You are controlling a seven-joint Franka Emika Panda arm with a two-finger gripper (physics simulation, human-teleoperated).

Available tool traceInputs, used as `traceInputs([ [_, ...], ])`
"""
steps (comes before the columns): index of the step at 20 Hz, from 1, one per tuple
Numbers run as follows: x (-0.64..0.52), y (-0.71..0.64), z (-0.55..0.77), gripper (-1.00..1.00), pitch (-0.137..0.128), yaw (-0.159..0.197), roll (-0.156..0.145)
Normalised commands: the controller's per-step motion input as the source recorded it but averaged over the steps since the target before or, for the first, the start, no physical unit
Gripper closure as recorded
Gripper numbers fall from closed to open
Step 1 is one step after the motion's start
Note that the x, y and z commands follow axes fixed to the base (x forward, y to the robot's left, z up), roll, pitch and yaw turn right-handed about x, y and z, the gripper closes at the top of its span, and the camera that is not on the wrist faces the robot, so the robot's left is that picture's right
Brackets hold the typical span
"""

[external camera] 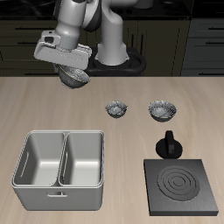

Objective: Turn off the stove and place the largest bowl in the left side of the drainer and the medium bowl in the right side

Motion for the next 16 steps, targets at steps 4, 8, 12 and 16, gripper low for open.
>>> traceInputs([
  [4, 0.2, 0.3, 0.35, 1.0, -0.016, -0.048, 0.066],
  [8, 0.16, 0.31, 0.5, 1.0, -0.053, 0.031, -0.009],
  [12, 0.22, 0.09, 0.49, 1.0, -0.041, -0.041, -0.021],
  [16, 0.3, 0.05, 0.35, 1.0, -0.008, -0.038, -0.02],
])
